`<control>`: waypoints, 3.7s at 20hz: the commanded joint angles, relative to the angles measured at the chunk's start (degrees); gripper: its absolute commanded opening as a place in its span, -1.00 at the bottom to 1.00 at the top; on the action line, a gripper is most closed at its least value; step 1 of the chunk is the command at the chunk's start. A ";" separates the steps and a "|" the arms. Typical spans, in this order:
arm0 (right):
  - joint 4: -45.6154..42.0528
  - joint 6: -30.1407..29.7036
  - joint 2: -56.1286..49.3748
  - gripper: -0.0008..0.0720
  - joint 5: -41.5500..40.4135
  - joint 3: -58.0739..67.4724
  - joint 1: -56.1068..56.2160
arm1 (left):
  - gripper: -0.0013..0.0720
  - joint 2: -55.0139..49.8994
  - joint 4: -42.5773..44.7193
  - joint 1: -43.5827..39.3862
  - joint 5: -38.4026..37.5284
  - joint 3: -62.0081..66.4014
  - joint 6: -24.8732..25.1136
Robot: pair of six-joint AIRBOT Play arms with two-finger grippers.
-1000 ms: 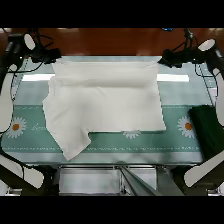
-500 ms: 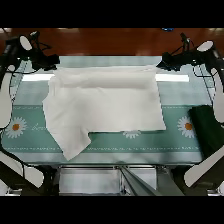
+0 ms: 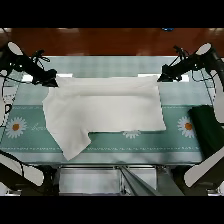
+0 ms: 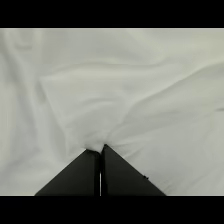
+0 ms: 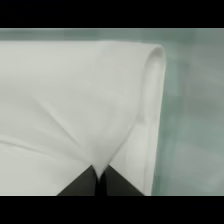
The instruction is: Fold the shirts.
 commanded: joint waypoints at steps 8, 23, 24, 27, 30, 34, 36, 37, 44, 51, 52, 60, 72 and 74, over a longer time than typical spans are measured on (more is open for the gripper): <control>-1.38 6.43 1.66 0.16 4.46 -0.74 -1.57 | 0.43 2.27 -0.79 1.86 -6.64 -3.48 -1.49; 17.73 -13.11 48.98 0.16 -11.63 -56.19 -19.63 | 0.42 41.33 -14.82 44.33 6.58 -67.06 7.19; 19.54 -14.60 51.19 0.16 -11.74 -59.21 -19.61 | 0.43 41.33 -14.95 45.00 6.58 -68.57 7.85; 19.71 -15.47 54.84 0.16 -11.69 -63.25 -19.45 | 0.42 41.33 -14.88 42.47 7.13 -69.88 9.07; 19.76 -15.82 55.12 0.16 -11.26 -63.80 -19.45 | 0.42 40.85 -13.25 37.66 8.35 -69.88 9.01; 19.74 -15.80 55.12 0.16 -11.47 -63.80 -19.45 | 0.42 39.06 -12.33 34.21 10.84 -69.85 6.49; 19.74 -15.80 55.12 0.16 -11.61 -63.78 -19.45 | 0.42 37.20 -12.39 32.30 10.84 -69.85 6.49; 19.74 -15.76 55.12 0.16 -11.85 -63.78 -19.45 | 0.42 36.46 -12.39 31.01 11.06 -69.85 6.67; 20.13 -14.84 55.12 0.16 -12.85 -63.76 -20.00 | -0.70 35.34 -13.40 21.81 16.57 -69.64 5.20; -2.34 -2.80 55.12 0.16 -5.01 -69.16 -30.86 | -0.93 35.45 -13.66 21.70 14.40 -68.89 7.32; -1.07 -2.82 55.12 0.16 -4.87 -71.56 -30.23 | -0.93 35.45 -13.66 21.70 14.40 -68.89 7.32; 6.43 -4.39 47.17 0.16 -11.39 -75.63 -18.05 | -0.93 35.45 -13.68 21.70 13.64 -68.89 7.32; 14.16 -12.72 38.82 -0.90 -12.26 -67.23 -7.02 | -0.93 35.95 -13.75 21.73 13.00 -66.75 7.69; 12.68 -12.00 42.32 -0.90 -11.82 -65.51 -8.24 | -0.93 36.24 -16.31 21.73 11.67 -63.43 9.35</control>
